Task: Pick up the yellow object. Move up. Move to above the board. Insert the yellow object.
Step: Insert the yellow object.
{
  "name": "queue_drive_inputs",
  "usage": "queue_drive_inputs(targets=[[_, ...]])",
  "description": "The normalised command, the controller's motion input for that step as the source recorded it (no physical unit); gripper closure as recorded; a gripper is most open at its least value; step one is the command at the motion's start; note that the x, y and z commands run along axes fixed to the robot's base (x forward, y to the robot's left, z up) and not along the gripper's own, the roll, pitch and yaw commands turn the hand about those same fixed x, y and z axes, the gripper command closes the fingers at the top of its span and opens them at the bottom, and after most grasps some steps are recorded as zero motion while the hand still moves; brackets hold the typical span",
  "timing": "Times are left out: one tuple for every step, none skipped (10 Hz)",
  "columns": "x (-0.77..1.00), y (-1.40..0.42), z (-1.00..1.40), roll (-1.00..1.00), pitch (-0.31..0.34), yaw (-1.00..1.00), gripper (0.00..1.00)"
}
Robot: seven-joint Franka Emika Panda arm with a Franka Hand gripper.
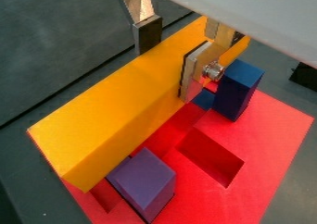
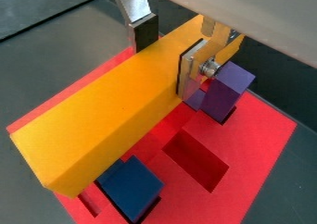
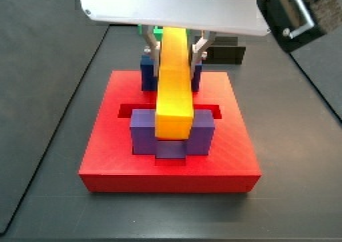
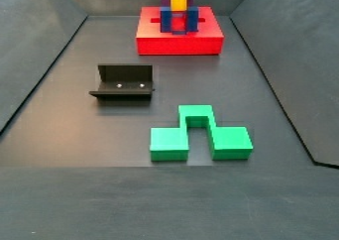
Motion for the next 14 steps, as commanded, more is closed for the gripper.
queue_drive_inputs(targets=[[0.07, 0.00, -0.20, 0.20, 0.003, 0.00, 1.00], [0.21, 0.00, -0.22, 0.15, 0.034, 0.02, 1.00], [0.29, 0.00, -0.24, 0.10, 0.047, 0.03, 1.00], [0.29, 0.00, -0.26, 0.06, 0.050, 0.01, 1.00], [0.24, 0.00, -0.29, 0.01, 0.049, 0.00, 1.00], [0.27, 0.00, -0.30, 0.00, 0.056, 0.00, 1.00], [0.24, 0.00, -0.30, 0.00, 0.050, 0.00, 1.00], [0.23, 0.00, -0.31, 0.00, 0.053, 0.00, 1.00], [0.08, 0.00, -0.32, 0.01, 0.041, 0.00, 1.00], [-0.05, -0.02, -0.32, 0.02, 0.000, 0.00, 1.00], [-0.09, -0.05, -0.32, 0.00, 0.000, 0.00, 1.00], [-0.13, -0.07, -0.29, 0.00, 0.000, 0.00, 1.00], [-0.15, -0.13, -0.27, 0.00, 0.000, 0.01, 1.00], [-0.11, -0.06, -0.33, 0.03, 0.000, 0.01, 1.00]])
